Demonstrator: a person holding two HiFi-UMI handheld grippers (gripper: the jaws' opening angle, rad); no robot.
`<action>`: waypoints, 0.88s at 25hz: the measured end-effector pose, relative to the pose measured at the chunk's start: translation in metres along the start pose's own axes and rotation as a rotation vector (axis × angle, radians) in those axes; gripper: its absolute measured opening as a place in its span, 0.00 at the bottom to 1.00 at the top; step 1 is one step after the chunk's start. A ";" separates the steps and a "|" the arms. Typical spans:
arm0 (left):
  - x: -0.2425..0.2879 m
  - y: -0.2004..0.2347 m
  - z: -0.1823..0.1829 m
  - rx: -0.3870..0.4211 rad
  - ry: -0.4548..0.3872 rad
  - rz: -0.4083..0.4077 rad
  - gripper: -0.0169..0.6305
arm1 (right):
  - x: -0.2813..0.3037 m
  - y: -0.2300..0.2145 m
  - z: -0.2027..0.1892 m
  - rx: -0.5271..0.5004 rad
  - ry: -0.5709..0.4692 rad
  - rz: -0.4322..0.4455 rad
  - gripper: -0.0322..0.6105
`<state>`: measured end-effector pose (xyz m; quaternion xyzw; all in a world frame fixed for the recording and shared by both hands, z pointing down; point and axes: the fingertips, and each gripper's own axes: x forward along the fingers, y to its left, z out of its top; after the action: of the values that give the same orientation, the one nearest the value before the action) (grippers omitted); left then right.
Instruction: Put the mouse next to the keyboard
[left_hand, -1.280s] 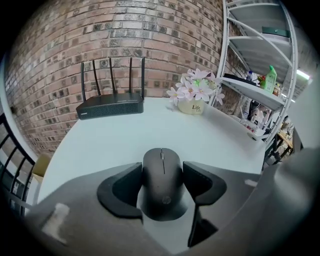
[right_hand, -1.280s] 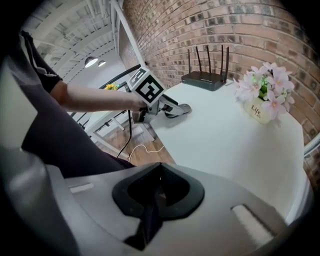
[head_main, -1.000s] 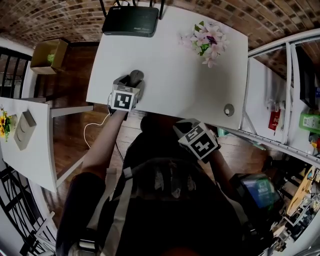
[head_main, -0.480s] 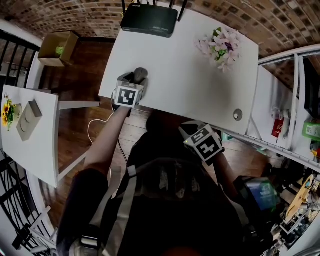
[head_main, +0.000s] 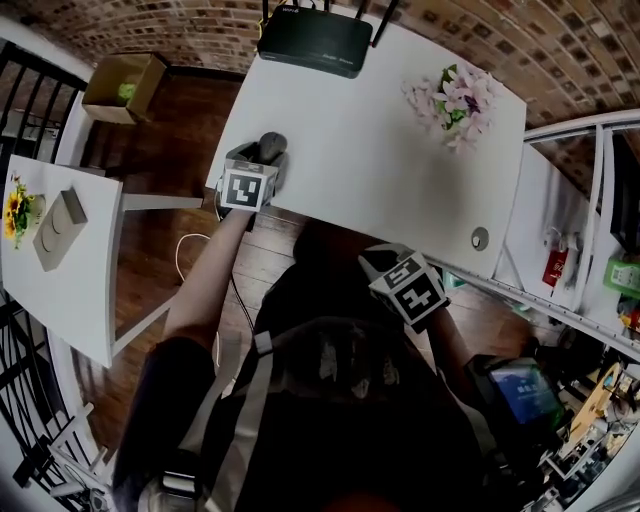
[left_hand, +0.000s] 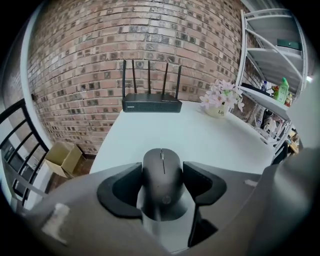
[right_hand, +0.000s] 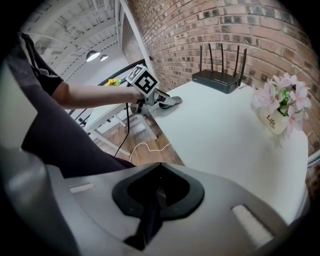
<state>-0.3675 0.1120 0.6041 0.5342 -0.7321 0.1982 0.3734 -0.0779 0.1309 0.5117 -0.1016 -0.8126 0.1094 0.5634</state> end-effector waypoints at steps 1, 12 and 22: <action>-0.001 0.004 -0.001 -0.005 0.001 0.006 0.44 | 0.001 0.000 0.001 -0.004 0.001 0.002 0.06; -0.011 0.028 -0.008 -0.048 0.015 0.051 0.44 | 0.002 -0.002 0.003 0.009 -0.010 0.009 0.06; -0.019 0.049 -0.010 -0.064 0.018 0.043 0.44 | 0.004 0.003 0.007 0.017 -0.022 0.012 0.06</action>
<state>-0.4071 0.1479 0.6017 0.5042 -0.7460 0.1873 0.3927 -0.0858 0.1350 0.5120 -0.1003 -0.8170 0.1209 0.5548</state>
